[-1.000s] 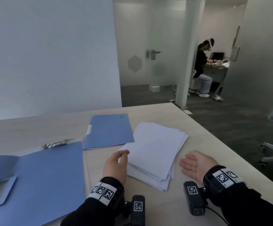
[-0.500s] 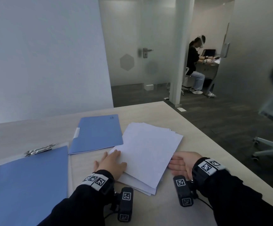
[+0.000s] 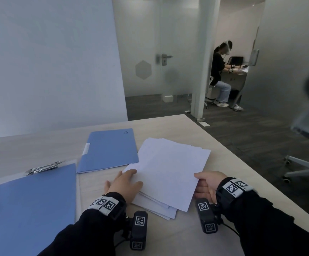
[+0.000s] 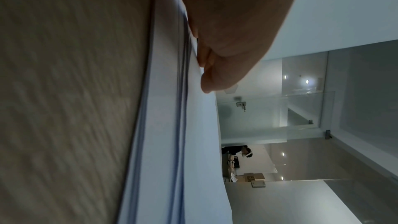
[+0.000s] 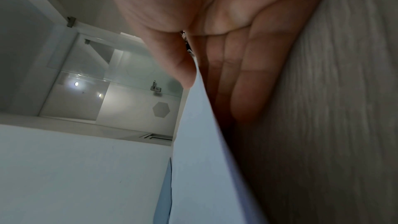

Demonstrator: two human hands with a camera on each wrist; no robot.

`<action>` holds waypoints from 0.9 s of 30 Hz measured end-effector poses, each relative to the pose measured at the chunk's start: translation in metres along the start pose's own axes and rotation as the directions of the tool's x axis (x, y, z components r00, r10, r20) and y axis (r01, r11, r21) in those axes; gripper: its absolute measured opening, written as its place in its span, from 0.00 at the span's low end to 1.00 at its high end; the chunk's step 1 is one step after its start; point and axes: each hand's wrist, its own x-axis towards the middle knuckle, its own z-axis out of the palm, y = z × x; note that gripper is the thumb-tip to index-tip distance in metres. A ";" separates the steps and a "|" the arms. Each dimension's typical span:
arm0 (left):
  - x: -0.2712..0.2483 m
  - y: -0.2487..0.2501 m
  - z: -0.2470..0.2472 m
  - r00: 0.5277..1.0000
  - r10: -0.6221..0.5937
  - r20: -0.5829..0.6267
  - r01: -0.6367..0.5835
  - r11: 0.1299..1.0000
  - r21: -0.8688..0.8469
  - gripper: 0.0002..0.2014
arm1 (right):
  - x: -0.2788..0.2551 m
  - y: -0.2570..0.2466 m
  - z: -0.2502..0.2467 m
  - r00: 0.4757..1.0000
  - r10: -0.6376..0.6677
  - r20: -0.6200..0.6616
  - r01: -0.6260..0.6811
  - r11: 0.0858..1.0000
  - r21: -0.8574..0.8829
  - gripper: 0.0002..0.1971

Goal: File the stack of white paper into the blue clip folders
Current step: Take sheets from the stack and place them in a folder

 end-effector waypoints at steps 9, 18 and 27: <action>-0.004 -0.003 -0.003 0.998 0.045 0.038 -0.041 0.995 -0.092 0.16 | 0.002 -0.002 -0.001 0.999 -0.010 -0.042 0.005 0.993 -0.119 0.09; -0.007 0.000 -0.005 1.000 0.014 0.010 -0.013 0.995 -0.098 0.22 | 0.020 0.008 -0.020 0.996 -0.059 -0.068 0.040 0.968 -0.249 0.12; -0.022 0.002 -0.011 1.000 0.004 0.019 0.001 0.959 -0.282 0.18 | -0.006 0.008 -0.023 0.989 -0.070 -0.133 0.019 0.935 -0.354 0.16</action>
